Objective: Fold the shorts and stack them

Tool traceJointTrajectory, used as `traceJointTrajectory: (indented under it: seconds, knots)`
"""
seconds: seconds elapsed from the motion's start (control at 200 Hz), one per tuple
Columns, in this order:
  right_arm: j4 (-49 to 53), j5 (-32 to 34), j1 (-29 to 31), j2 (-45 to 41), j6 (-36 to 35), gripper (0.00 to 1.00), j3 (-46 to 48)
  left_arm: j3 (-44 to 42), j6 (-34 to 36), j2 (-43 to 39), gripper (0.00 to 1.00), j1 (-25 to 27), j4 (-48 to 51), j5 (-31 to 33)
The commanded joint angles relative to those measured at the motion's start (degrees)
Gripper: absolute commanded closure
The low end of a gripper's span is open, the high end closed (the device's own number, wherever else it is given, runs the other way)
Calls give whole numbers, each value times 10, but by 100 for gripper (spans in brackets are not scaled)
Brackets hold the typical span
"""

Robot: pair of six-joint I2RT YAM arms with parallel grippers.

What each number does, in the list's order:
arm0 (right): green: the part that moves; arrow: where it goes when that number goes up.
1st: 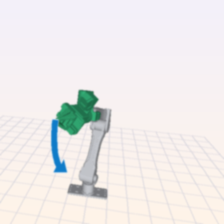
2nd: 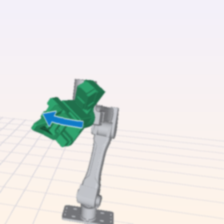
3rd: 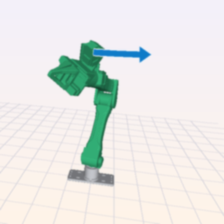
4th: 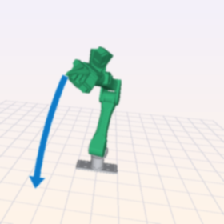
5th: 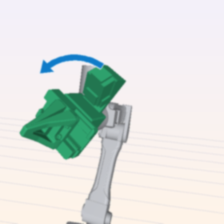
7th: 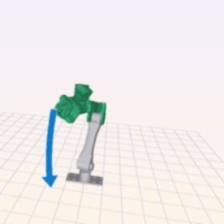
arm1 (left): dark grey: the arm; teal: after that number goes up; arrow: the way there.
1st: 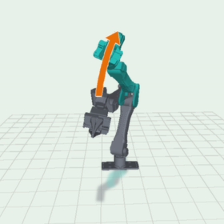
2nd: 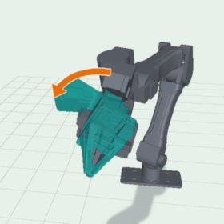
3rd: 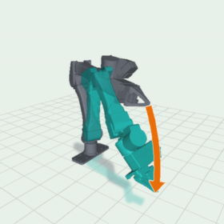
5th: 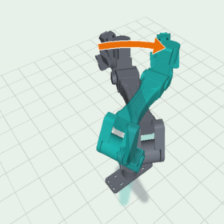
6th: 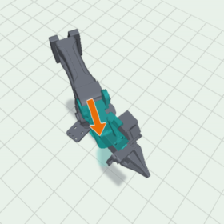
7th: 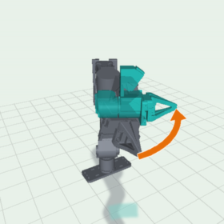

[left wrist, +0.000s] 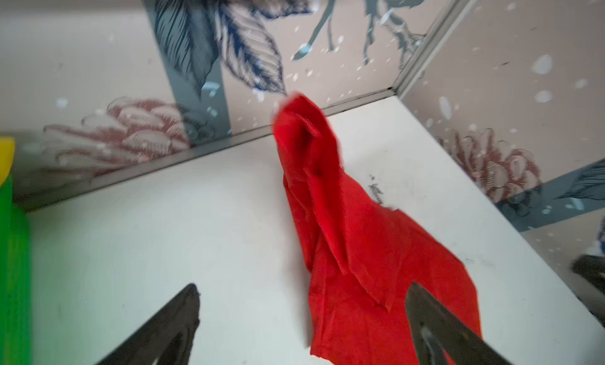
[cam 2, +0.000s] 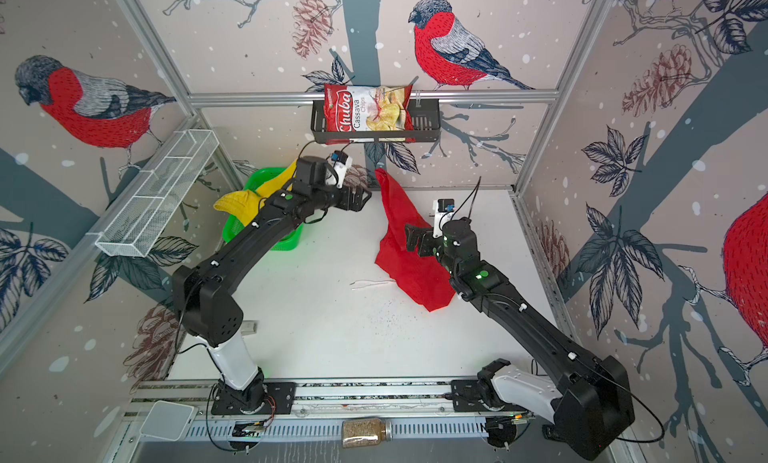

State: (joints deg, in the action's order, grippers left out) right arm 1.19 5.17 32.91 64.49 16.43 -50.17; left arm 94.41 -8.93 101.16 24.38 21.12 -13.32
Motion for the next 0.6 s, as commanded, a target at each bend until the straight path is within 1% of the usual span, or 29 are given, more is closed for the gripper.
traceJointTrajectory:
  seconds: [0.0, 0.15, 0.215, 0.285, 0.42, 0.525, 0.595]
  knots:
    - [79, -2, 5, 16, -8, 0, 0, -90, -45, -40, 3, -17, -46, 1]
    - [140, -25, 15, 52, 5, 0, 9, -195, -77, -75, 3, -24, -65, -8]
    - [169, -25, 34, 70, 2, 0, 5, -230, -87, -81, 3, -24, -65, -11]
    - [202, -19, 61, 113, -5, 0, -7, -264, -105, -86, 3, -25, -72, -12]
    - [241, 44, 116, 177, -23, 0, -26, -329, -134, -100, 3, -25, -107, -16]
    - [247, 112, 134, 223, -34, 0, -42, -359, -149, -108, 3, -27, -124, -22]
    - [238, 145, 137, 248, -39, 0, -51, -369, -156, -115, 3, -28, -132, -25]
